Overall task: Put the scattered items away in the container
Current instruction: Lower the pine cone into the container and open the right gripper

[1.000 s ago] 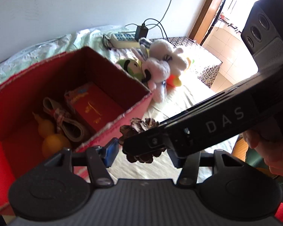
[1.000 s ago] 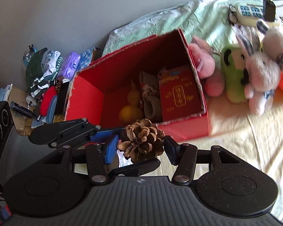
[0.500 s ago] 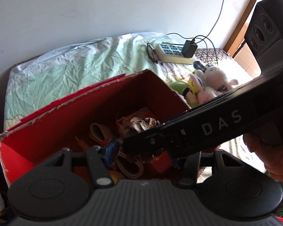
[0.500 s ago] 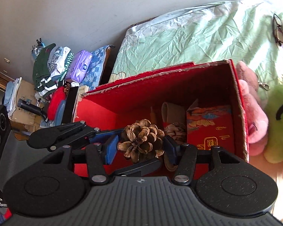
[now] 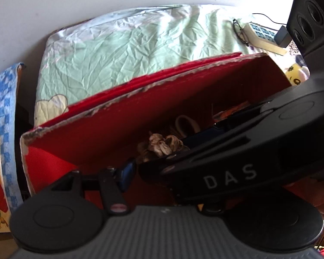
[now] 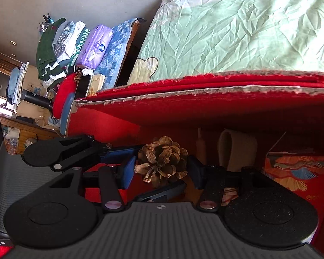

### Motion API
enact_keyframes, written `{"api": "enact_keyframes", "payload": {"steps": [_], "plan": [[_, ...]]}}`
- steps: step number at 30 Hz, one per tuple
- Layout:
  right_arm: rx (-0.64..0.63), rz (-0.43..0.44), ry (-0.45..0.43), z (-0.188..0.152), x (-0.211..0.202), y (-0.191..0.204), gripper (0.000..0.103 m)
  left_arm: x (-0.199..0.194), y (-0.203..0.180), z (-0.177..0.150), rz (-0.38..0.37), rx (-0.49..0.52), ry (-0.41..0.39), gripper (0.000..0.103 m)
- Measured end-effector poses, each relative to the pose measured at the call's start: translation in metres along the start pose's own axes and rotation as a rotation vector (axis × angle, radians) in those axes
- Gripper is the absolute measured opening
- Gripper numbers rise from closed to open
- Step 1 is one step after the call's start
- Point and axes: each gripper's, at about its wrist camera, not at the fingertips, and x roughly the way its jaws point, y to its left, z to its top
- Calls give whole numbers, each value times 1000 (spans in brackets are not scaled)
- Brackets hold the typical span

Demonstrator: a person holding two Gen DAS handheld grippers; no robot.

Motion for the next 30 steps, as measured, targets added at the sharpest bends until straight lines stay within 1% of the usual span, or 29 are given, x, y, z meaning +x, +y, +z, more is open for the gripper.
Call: {"api": "enact_keyframes", "payload": {"steps": [4, 8, 12, 14, 15, 16, 19, 20, 21, 23, 30], "plan": [[22, 28, 20, 4, 11, -6, 54, 9, 10, 1, 14, -51, 35, 56], [51, 56, 28, 5, 19, -13, 54, 17, 14, 5, 43, -82, 78, 56], [60, 56, 9, 3, 22, -15, 53, 25, 20, 7, 57, -111, 119, 57], [74, 78, 1, 2, 22, -17, 53, 27, 20, 7, 63, -112, 130, 58], [77, 90, 1, 3, 22, -18, 53, 28, 20, 7, 69, -110, 136, 56], [75, 101, 2, 4, 22, -18, 53, 30, 19, 7, 80, -107, 145, 56], [69, 98, 6, 3, 24, -17, 53, 38, 16, 7, 130, -96, 188, 56], [66, 98, 3, 3, 23, -16, 53, 39, 16, 7, 134, -95, 200, 56], [64, 98, -2, 2, 23, -17, 53, 40, 16, 6, 127, -96, 206, 54], [65, 102, -6, 2, 22, -18, 53, 39, 17, 5, 117, -100, 210, 54], [55, 86, -19, 2, 23, -16, 53, 41, 16, 5, 142, -96, 230, 54]]}}
